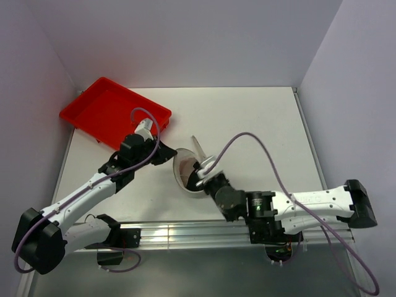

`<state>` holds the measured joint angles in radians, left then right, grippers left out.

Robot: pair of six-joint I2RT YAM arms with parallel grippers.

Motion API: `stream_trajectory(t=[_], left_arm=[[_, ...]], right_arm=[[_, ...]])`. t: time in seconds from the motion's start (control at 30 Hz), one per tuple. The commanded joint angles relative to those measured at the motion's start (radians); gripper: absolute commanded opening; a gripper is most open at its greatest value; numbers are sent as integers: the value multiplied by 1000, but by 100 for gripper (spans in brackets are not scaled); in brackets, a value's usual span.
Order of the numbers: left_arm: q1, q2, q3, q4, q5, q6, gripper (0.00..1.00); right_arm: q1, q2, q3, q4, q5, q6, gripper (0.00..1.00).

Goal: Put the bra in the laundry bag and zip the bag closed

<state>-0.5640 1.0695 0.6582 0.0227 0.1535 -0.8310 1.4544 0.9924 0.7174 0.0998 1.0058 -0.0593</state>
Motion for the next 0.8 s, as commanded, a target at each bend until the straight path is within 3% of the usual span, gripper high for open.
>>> stream_trajectory(t=[0.0, 0.03, 0.1, 0.17, 0.2, 0.27, 0.37, 0.5, 0.6, 0.77], left_arm=[[3, 18, 5, 79, 0, 18, 0], [4, 20, -2, 80, -3, 17, 0], [9, 23, -2, 86, -5, 17, 0], [10, 24, 1, 83, -9, 20, 0], [12, 24, 7, 85, -9, 21, 0], [13, 33, 14, 88, 3, 26, 0], [13, 33, 11, 97, 17, 21, 0], [15, 23, 1, 91, 18, 27, 0], [16, 32, 21, 63, 34, 50, 0], [21, 67, 87, 0, 15, 96, 0]], right_arm=[[169, 70, 83, 60, 38, -166, 23], [188, 89, 89, 40, 24, -139, 34], [202, 92, 128, -41, -24, -43, 46], [202, 60, 119, -77, -94, -28, 51], [198, 42, 113, -80, -142, -19, 61], [170, -20, 96, -116, -273, 7, 66], [36, -109, 71, -170, -491, 70, 78], [-162, -204, 11, -167, -662, 185, 79], [-304, -196, 2, -189, -708, 298, 77], [-402, -25, 74, -350, -619, 534, 79]])
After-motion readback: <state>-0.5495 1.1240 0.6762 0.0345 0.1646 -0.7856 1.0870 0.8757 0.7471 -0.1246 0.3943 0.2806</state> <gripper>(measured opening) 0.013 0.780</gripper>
